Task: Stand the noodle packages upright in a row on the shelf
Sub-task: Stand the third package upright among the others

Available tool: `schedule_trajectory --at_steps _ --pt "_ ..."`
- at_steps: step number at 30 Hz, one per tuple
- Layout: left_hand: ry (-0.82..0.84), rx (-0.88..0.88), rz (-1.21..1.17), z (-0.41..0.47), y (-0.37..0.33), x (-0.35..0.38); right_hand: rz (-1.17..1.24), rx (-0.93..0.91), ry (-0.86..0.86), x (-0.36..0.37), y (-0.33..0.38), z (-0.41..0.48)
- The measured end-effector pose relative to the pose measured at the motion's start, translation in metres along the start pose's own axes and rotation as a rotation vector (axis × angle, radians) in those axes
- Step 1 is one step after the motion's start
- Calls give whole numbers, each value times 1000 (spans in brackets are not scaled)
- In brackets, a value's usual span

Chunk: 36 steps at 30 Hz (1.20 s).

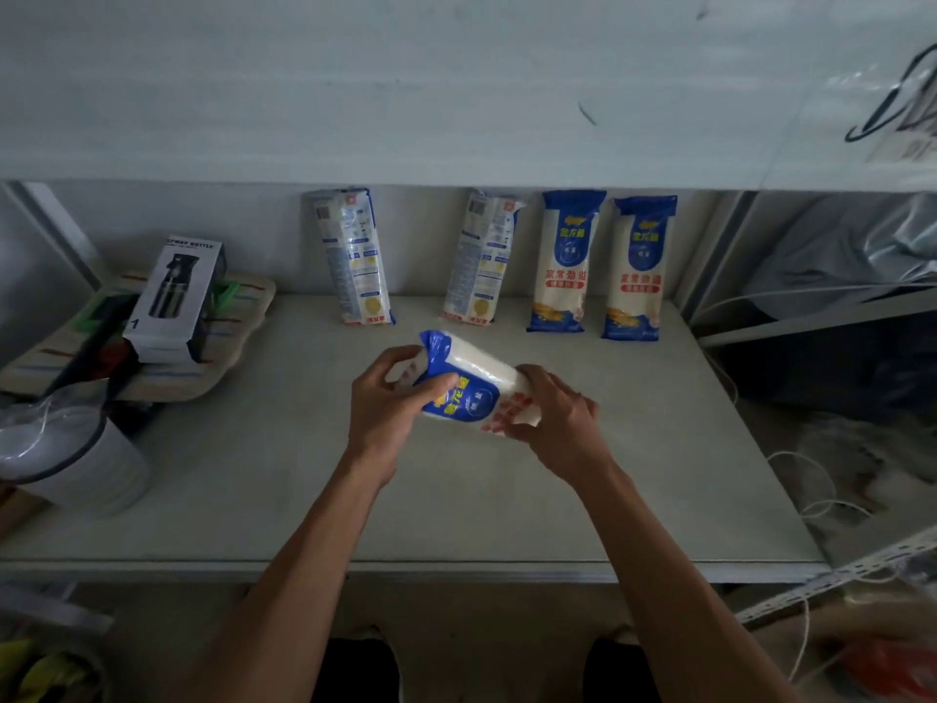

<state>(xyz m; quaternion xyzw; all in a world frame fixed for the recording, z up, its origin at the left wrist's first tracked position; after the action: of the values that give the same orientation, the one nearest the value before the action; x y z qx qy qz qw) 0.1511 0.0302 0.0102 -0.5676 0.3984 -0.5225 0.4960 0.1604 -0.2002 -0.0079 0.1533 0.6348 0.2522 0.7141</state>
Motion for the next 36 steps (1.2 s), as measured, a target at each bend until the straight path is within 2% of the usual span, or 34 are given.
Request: schedule_trajectory --at_steps 3,7,9,12,14,16,22,28,32,36 --pt "-60 40 -175 6 -9 0 80 79 156 9 -15 1" --pt "81 -23 -259 6 -4 26 214 81 179 23 -10 -11" --pt "172 -64 -149 5 9 35 303 109 178 31 -7 -14" --pt "288 -165 246 -1 44 37 442 167 194 49 -4 -14" --pt "341 -219 316 -6 68 28 506 200 200 63 2 -13" --pt "327 -227 293 -1 87 9 562 217 175 75 7 -6" --pt "249 -97 349 38 99 -41 554 149 138 104 31 45" --pt "226 68 553 92 85 -42 447 148 -14 115 33 80" --pt "125 81 719 133 84 -40 506 233 -7 114 34 114" --pt "76 14 791 162 83 -42 480 332 33 122 33 148"
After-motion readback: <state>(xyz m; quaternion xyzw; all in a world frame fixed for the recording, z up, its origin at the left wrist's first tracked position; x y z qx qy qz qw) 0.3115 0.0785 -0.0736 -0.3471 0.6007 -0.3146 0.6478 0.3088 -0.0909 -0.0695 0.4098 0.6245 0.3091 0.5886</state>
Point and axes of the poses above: each hand's wrist, its own z-axis towards the middle knuckle, its own x-axis out of the palm, y = z × x, the point moved 10 cm from there along z, towards the middle knuckle, and after that the axes turned 5 degrees about y, right-handed, at the moved point
